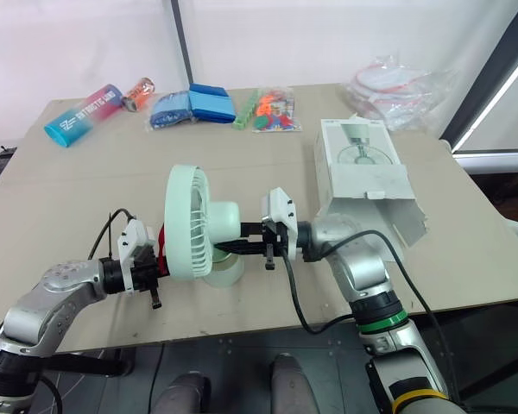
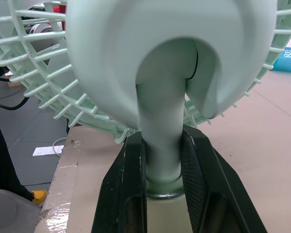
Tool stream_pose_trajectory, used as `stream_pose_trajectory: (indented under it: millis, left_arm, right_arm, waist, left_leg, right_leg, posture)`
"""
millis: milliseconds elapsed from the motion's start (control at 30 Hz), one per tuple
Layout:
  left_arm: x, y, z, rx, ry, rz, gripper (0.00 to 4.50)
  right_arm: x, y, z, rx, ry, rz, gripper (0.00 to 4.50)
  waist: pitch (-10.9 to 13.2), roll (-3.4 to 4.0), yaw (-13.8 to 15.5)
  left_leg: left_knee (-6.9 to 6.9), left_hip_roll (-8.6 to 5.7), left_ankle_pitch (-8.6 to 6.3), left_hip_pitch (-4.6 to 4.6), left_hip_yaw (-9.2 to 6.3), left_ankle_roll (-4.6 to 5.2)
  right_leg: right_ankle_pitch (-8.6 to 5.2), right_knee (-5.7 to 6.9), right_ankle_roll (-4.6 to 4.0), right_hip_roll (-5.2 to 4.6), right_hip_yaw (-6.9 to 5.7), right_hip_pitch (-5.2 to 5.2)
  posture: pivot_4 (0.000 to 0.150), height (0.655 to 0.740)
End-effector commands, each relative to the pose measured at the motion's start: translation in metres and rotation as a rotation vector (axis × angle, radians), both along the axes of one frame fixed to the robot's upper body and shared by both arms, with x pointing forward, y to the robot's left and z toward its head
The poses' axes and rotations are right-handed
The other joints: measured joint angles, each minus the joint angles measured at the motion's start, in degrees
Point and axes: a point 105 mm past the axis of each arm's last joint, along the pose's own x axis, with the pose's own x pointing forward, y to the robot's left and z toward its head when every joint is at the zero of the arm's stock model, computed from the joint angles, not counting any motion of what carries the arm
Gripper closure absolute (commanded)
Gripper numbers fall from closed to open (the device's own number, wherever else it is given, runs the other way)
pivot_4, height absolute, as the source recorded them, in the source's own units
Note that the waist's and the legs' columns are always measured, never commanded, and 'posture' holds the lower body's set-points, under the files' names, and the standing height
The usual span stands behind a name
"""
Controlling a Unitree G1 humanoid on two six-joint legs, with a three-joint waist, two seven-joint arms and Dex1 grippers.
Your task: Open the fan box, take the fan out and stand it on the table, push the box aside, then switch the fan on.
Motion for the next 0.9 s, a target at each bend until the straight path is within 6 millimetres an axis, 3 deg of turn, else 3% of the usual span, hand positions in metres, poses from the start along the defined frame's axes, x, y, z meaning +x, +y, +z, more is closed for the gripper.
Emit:
stream_pose_trajectory:
  millis: [33, 900]
  left_arm:
    - [-0.0036, -0.0104, 0.0069, -0.015, -0.027, -0.057, 4.47]
    - [-0.0023, -0.0017, 0.0108, -0.001, -0.05, -0.033, 4.47]
  right_arm:
    - [-0.007, 0.0026, -0.0072, -0.023, 0.022, 0.029, 4.11]
    - [-0.007, 0.0032, -0.0076, -0.018, 0.024, 0.027, 4.11]
  waist:
    - [0.0, 0.0, 0.02]
    - [0.0, 0.0, 0.07]
  left_leg:
    - [0.0, 0.0, 0.0, 0.0, 0.0, 0.0]
    - [0.0, 0.0, 0.0, 0.01, 0.0, 0.01]
  right_leg:
    - [0.0, 0.0, 0.0, 0.0, 0.0, 0.0]
    - [0.0, -0.01, 0.01, 0.0, 0.0, 0.01]
  posture:
    - [0.15, 0.74]
    - [0.15, 0.74]
